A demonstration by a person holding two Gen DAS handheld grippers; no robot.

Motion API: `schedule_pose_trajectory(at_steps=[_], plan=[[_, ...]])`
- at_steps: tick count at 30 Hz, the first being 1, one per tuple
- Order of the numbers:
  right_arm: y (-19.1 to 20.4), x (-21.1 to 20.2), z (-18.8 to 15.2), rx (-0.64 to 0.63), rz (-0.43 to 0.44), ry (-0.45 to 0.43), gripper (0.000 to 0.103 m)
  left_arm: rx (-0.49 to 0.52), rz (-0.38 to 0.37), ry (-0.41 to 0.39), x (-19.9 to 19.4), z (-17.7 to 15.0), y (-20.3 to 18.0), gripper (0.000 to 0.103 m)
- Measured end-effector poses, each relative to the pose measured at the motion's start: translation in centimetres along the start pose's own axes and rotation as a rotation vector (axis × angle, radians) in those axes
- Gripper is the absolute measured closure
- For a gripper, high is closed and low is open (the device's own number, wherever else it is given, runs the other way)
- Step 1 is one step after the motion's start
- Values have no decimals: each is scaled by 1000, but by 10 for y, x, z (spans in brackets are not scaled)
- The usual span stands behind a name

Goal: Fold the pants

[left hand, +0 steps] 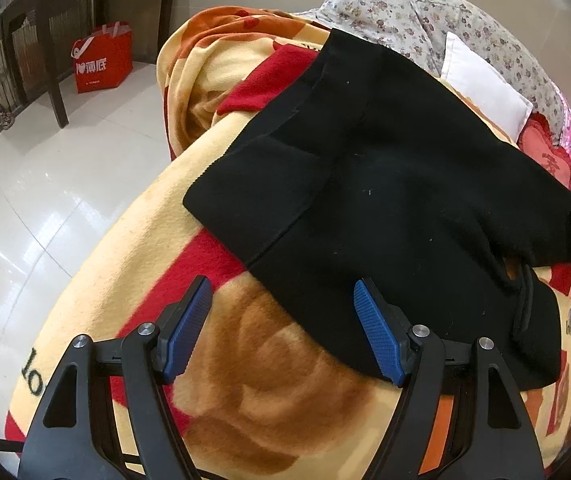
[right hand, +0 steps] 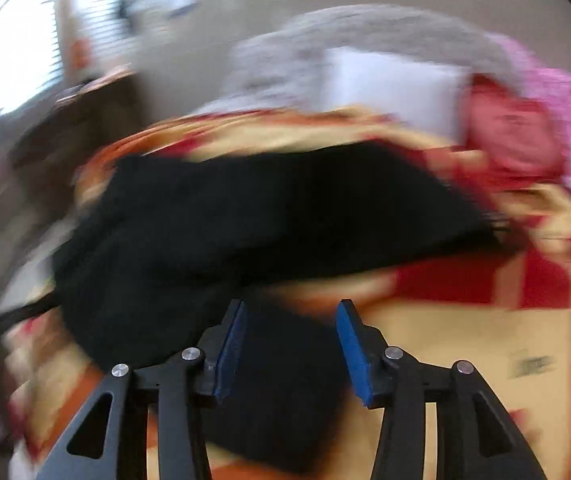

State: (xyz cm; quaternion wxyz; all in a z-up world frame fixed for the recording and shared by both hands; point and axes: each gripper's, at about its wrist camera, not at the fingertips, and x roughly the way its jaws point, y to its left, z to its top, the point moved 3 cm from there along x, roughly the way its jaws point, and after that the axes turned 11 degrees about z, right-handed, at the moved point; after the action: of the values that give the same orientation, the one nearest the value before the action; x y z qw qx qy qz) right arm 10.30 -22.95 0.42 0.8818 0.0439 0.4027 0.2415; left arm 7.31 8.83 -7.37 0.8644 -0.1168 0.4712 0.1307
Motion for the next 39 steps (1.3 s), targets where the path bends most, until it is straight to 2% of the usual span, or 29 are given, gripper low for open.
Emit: schedule_pose_trajectory(at_steps=[1, 2, 4, 6, 8, 10, 14, 15, 16, 17, 18, 19, 20, 22, 24, 27, 32, 36, 39], plan=[[14, 6, -8, -13, 53, 18, 58, -8, -11, 5, 0, 0, 1, 28], [29, 12, -16, -31, 71, 36, 58, -20, -20, 6, 0, 1, 2, 27], [43, 18, -25, -66, 39, 41, 58, -46, -49, 4, 2, 4, 3, 21], [47, 24, -30, -85, 32, 57, 56, -39, -42, 10, 4, 6, -1, 21], [49, 40, -37, -106, 25, 137, 56, -7, -51, 19, 4, 7, -9, 21], [47, 49, -43, -152, -13, 180, 56, 2, -64, 15, 3, 4, -14, 21], [51, 63, -51, -218, -72, 165, 56, 32, -89, 16, 2, 3, -26, 21], [50, 62, -50, -232, -77, 149, 58, 32, -99, 17, 2, 3, -27, 25], [51, 63, -49, -248, -80, 133, 74, 28, -131, 18, 2, 3, -29, 43], [50, 65, -47, -259, -90, 112, 89, 23, -149, 24, 3, 4, -30, 54], [47, 65, -45, -249, -91, 95, 93, 17, -160, 33, 6, 4, -31, 68], [40, 63, -41, -206, -57, 73, 97, 11, -171, 31, 7, 5, -31, 78], [27, 59, -36, -142, -13, 56, 98, 6, -181, 28, 7, 5, -31, 84], [14, 44, -30, -32, 43, -8, 98, 1, -193, 24, 3, 5, -30, 91], [-6, 16, -26, 65, 68, -104, 98, 14, -199, -7, -10, 3, -29, 93], [-41, -34, -26, 203, 81, -247, 99, -11, -251, -13, -25, 4, -23, 94], [-77, -112, -44, 339, 97, -425, 99, -10, -295, -45, -57, -1, -15, 94], [-86, -161, -66, 373, 74, -496, 99, 18, -300, -55, -77, -17, 1, 94], [-96, -188, -95, 409, 36, -485, 99, 36, -276, -11, -70, -37, 13, 94]])
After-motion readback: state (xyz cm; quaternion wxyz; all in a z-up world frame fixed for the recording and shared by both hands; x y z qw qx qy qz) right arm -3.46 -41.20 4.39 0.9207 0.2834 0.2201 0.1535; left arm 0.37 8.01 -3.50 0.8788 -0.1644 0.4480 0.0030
